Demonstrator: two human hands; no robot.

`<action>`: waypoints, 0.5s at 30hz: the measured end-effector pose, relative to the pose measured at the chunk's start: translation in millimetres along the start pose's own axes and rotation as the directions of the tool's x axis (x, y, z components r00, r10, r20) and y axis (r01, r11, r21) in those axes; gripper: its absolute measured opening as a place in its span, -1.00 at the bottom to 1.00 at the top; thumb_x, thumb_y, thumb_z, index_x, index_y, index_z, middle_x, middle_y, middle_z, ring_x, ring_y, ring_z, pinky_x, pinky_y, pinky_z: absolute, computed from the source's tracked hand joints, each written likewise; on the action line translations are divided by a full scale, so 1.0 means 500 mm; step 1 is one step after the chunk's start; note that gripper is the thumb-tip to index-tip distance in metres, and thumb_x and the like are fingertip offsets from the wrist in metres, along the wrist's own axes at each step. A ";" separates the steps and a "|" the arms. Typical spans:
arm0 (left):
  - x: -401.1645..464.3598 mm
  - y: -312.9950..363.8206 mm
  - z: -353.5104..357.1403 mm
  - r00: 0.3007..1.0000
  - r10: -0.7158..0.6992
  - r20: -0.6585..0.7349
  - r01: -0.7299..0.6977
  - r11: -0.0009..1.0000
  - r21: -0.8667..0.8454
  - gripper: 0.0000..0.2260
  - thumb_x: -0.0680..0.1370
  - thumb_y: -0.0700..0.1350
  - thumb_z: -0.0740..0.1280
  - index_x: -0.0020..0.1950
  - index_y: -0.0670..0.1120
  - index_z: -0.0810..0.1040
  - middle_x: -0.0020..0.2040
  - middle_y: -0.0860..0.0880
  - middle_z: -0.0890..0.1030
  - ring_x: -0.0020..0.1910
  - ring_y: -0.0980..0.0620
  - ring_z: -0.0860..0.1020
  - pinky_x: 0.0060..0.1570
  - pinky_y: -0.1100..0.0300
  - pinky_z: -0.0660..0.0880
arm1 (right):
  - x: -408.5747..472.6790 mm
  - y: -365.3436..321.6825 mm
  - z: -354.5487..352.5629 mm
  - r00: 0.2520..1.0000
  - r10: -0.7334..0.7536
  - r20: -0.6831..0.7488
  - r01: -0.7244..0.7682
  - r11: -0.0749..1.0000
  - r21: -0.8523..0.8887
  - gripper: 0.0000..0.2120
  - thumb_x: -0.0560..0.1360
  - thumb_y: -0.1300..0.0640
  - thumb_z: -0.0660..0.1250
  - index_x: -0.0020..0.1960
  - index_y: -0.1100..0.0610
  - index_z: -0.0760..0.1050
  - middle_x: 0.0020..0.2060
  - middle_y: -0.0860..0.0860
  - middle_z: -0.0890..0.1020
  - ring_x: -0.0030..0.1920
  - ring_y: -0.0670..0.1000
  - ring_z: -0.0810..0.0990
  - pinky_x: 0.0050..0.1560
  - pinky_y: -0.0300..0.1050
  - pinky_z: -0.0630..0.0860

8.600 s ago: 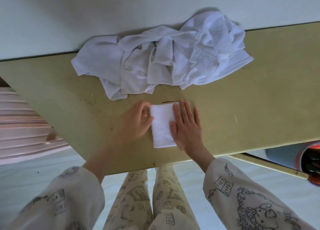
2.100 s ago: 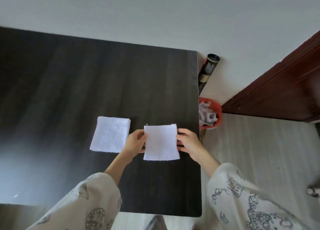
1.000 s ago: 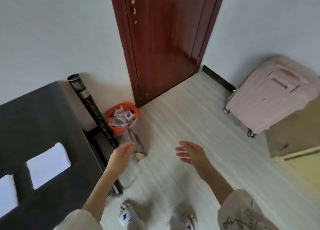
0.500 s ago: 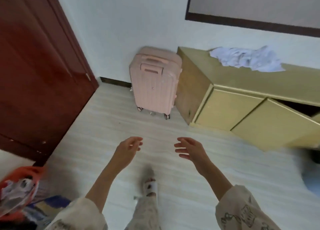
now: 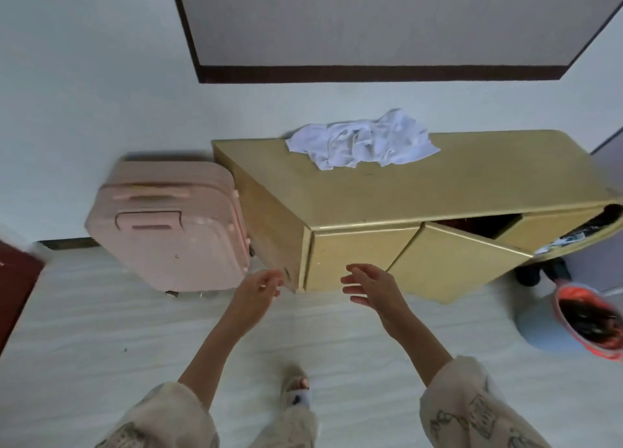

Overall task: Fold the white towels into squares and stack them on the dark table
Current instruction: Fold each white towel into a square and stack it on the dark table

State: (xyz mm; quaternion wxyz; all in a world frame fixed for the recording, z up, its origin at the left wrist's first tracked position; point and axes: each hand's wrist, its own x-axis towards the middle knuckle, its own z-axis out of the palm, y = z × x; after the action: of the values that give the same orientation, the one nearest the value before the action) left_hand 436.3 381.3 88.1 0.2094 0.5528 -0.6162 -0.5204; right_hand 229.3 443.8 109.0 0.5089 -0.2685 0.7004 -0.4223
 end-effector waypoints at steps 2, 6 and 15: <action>0.079 0.046 0.013 0.999 0.019 0.045 -0.021 0.999 0.028 -0.78 0.61 -0.21 0.15 0.17 -0.20 0.51 -0.01 -0.11 0.58 -0.10 0.01 0.55 -0.05 0.26 0.47 | 0.061 -0.039 -0.028 1.000 0.004 -0.029 -0.004 1.000 0.012 -0.84 0.59 0.19 0.16 0.04 0.09 0.52 -0.13 0.05 0.65 -0.11 0.03 0.62 0.02 -0.05 0.53; 0.211 0.100 0.043 0.990 0.025 0.138 -0.037 0.995 0.090 -0.78 0.62 -0.17 0.14 0.17 -0.17 0.50 0.00 -0.10 0.59 -0.01 -0.04 0.56 -0.06 0.24 0.46 | 0.176 -0.083 -0.068 0.997 0.048 -0.062 -0.046 0.998 0.032 -0.84 0.58 0.20 0.17 0.03 0.10 0.52 -0.14 0.05 0.65 -0.13 0.03 0.62 -0.07 -0.12 0.51; 0.498 0.165 0.125 0.989 -0.104 0.107 0.097 0.993 0.070 -0.84 0.60 -0.21 0.18 0.09 -0.14 0.52 -0.14 0.02 0.58 -0.17 0.08 0.54 -0.07 0.24 0.45 | 0.505 -0.169 -0.146 0.990 0.134 -0.047 -0.135 0.991 -0.015 -0.85 0.57 0.23 0.19 0.06 0.19 0.51 -0.23 0.05 0.62 -0.27 -0.02 0.55 -0.25 -0.21 0.46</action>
State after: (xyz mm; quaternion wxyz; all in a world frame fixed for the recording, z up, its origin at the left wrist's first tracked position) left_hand 270.9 170.5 58.0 0.1304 0.5600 -0.6147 -0.5400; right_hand 70.9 221.4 68.5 0.5175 -0.2153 0.7322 -0.3869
